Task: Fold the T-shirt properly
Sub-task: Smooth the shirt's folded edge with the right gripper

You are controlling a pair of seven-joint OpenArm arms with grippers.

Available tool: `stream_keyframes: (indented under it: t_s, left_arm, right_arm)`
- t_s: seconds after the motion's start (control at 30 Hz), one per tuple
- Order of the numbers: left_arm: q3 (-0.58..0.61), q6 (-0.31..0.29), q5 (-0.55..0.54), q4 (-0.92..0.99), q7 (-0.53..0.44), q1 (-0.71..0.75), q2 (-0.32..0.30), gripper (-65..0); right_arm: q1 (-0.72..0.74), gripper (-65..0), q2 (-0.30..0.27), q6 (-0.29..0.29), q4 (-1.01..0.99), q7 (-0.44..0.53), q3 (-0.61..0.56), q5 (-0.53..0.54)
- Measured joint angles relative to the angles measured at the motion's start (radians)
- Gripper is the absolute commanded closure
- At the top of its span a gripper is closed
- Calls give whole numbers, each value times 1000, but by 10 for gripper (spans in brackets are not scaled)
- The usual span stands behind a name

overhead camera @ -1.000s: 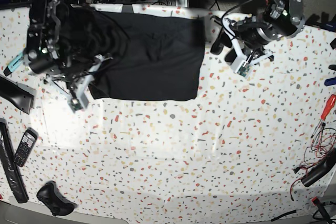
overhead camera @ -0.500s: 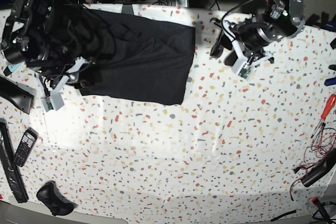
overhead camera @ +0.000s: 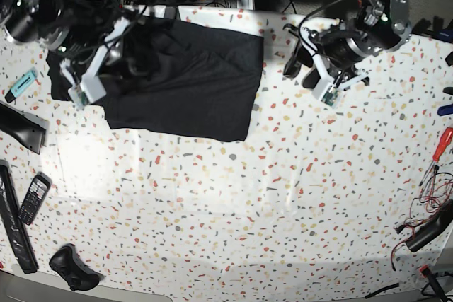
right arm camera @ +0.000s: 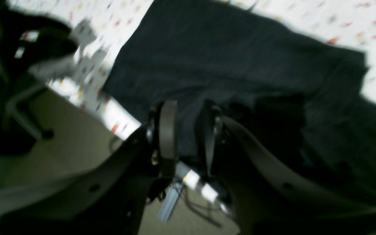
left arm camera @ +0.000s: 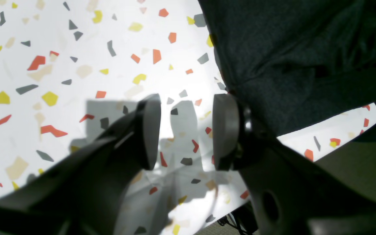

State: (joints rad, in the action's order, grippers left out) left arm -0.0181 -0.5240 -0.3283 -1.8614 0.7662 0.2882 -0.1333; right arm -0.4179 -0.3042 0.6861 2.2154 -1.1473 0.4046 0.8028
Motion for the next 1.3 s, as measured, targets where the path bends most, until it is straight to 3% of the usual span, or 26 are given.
stream_keyframes:
  t_s: [0.17,0.5,0.63,0.83,1.3]
  left_arm:
    - [0,0,0,0,0,0,0,-245]
    - [0,0,0,0,45,0,0,-245]
    - [0,0,0,0,45,0,0,-245]
    - [0,0,0,0,45,0,0,-245]
    - [0,0,0,0,45,0,0,-245]
  right_arm:
    - [-35,-140,0,4,0,1,-67,-198]
    - [-34,-141,0,-28,0,6,-272,-444]
    - [-34,-147,0,-31,0,6,-276,-449]
    - [-34,-228,-2,-31,0,9,-276,-528]
    - [-34,-230,-29,-20,0,28,-276,-517]
